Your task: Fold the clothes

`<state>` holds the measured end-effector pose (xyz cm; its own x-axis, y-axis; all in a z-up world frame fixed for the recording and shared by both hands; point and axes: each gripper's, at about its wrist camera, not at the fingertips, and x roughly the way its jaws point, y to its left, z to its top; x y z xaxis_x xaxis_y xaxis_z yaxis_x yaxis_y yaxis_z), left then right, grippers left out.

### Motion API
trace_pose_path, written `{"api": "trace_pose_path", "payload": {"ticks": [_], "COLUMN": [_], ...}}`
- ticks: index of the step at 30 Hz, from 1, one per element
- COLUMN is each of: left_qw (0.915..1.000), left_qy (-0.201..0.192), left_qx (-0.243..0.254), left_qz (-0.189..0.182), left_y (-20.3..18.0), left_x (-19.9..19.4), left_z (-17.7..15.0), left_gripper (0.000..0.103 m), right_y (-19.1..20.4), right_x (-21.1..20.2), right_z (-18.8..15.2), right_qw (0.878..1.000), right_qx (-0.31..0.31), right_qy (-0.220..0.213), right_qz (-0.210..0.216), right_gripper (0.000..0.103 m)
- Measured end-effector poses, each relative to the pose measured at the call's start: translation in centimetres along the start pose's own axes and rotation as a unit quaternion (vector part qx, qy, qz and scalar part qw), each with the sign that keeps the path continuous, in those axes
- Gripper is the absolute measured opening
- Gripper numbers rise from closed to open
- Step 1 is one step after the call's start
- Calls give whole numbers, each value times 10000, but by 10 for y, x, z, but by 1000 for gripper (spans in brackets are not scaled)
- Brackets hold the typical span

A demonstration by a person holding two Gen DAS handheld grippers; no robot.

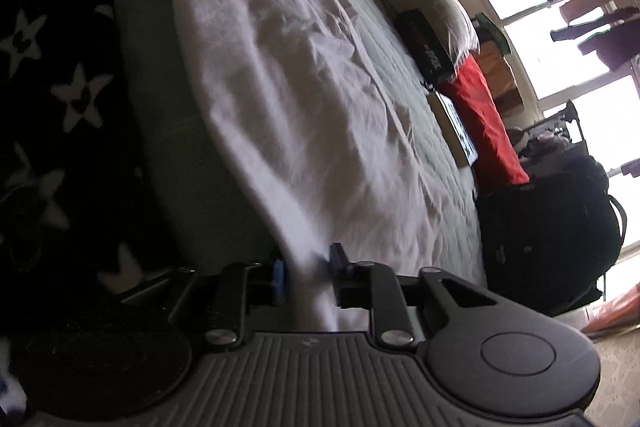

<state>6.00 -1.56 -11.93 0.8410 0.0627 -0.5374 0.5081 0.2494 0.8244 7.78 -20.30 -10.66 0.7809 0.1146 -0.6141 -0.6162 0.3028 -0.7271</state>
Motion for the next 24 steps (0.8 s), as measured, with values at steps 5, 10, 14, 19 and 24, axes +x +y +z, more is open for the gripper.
{"api": "trace_pose_path", "payload": {"ticks": [5, 10, 14, 19, 24], "left_qw": [9950, 9897, 9806, 9436, 9207], "left_qy": [-11, -207, -518, -1019, -743], "left_qx": [-858, -1020, -1624, -2976, -3663], "left_qz": [-521, -986, -967, -1029, -1121], "left_y": [11, 16, 36, 86, 102], "left_x": [-13, -47, -76, -75, -36], "left_z": [-6, -16, -17, -18, -13], "left_gripper": [21, 29, 41, 52, 63], "right_y": [-10, -15, -22, -54, -88], "right_x": [-18, -40, -54, -71, -75], "right_z": [-17, -43, -62, -70, -61], "right_qw": [9985, 9961, 9934, 9828, 9535], "right_qx": [536, 874, 1132, 1833, 2906], "right_qy": [-14, 82, 203, -112, -794], "right_qz": [-93, -25, -38, -218, -119], "right_gripper": [43, 54, 54, 59, 69]}}
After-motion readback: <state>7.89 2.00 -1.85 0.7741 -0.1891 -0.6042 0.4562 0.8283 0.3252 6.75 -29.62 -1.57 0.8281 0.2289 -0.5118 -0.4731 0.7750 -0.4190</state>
